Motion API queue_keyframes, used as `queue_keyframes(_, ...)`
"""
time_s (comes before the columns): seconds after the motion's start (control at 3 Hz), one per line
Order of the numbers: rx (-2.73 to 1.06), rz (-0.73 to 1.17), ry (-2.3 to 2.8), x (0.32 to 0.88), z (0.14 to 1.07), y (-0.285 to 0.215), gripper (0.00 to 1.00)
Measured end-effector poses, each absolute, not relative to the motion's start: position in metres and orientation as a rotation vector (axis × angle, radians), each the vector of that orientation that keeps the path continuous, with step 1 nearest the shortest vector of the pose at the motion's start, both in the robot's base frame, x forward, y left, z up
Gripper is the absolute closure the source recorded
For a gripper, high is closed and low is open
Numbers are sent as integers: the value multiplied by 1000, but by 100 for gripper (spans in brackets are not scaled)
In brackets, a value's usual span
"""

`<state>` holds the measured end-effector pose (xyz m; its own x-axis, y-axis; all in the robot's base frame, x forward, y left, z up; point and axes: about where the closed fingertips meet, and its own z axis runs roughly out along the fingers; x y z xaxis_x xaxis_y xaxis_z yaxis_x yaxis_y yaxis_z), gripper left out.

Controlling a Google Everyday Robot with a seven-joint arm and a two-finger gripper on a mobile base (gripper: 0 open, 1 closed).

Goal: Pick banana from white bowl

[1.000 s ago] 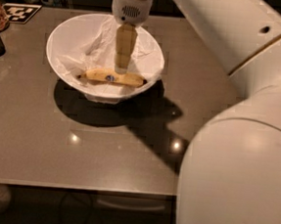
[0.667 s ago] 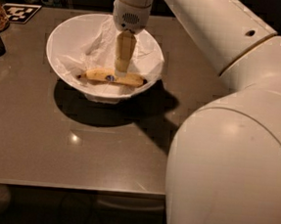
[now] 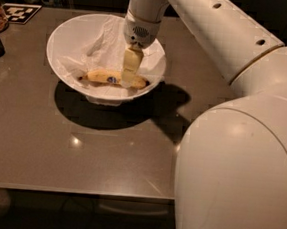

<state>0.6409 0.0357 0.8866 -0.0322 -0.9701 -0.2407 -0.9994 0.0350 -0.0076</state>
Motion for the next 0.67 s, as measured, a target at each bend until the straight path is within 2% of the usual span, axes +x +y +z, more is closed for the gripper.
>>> queue_keyframes(0.67, -2041, 307, 2173, 646, 869, 37, 22)
